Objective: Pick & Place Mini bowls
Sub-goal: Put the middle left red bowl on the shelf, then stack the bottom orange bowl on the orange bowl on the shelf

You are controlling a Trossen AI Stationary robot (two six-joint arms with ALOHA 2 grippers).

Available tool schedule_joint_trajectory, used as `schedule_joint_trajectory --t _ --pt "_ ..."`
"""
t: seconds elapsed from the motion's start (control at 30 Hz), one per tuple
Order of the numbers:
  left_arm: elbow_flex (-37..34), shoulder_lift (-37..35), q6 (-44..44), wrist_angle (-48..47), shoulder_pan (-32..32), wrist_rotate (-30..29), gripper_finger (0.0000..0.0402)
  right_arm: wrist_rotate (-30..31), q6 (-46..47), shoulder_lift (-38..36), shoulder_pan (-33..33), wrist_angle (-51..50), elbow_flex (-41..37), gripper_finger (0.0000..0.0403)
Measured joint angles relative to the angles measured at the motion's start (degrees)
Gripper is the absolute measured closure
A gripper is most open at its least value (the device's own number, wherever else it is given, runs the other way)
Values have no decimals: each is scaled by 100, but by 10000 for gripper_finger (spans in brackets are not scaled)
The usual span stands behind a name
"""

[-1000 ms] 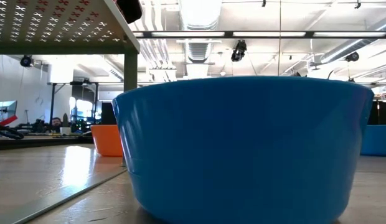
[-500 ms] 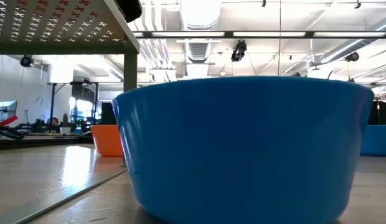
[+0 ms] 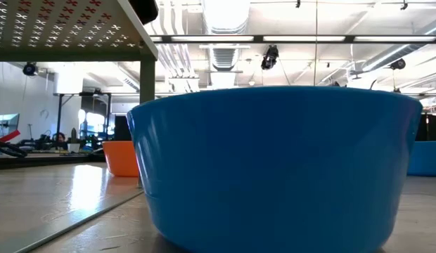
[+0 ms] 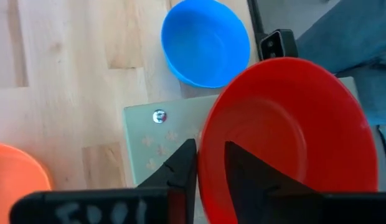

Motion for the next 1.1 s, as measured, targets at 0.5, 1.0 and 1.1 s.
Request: schedule_joint_trajectory --t 0.5,1.0,1.1 --pt "1 -153 -31 5 -13 184 326 5 -1 0 0 0 0 236" --pt "234 -662 -412 -816 240 75 326 7 -2 -2 0 17 0 236" --pt "254 -737 -551 -1047 331 -317 326 0 11 -2 1 22 0 236"
